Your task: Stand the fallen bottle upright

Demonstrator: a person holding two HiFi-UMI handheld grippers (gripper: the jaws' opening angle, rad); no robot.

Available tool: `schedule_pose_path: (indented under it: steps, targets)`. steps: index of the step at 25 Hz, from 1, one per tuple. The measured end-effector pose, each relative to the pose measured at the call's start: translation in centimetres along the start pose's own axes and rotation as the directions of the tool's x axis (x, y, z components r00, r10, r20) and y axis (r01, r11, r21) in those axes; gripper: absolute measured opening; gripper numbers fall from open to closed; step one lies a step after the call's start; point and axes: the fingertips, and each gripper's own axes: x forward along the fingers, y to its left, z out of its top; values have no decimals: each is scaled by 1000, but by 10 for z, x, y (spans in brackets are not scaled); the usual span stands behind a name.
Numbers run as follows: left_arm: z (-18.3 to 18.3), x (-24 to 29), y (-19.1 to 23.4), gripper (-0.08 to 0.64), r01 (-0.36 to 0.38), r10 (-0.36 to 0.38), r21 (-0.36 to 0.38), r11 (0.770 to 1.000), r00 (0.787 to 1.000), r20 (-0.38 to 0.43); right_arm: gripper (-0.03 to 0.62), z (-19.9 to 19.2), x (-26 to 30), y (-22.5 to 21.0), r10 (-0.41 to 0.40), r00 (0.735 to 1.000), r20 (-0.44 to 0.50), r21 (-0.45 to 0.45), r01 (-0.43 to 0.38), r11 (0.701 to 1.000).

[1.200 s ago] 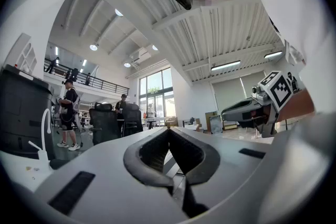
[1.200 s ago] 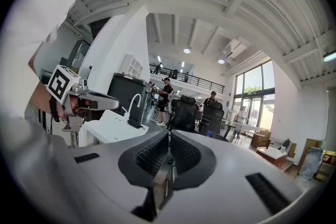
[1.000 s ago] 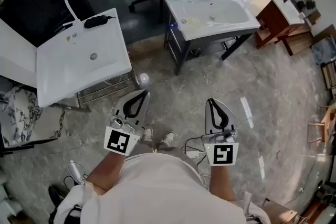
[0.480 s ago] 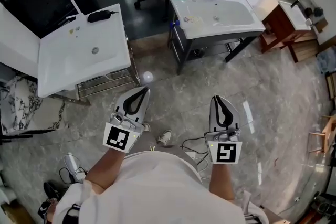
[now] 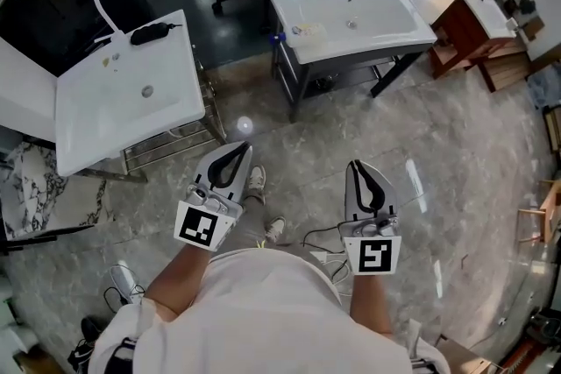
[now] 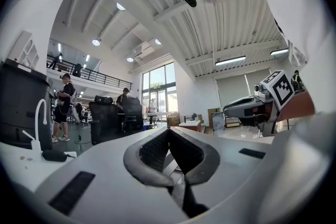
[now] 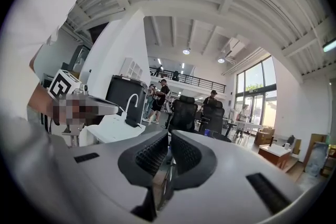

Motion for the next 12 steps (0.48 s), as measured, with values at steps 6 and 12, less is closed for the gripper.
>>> schedule_pose_path:
  steps: [6,12]
  targets:
    - [-8,57,20,17,47,-47,-49,998,999,13,44,-11,34,-31,-42,998,-43,-20,41,999]
    - [-19,110,79,17,44,-44,-80,996,999,-2,44,-13,110,-47,-32,997,-75,-34,30,999]
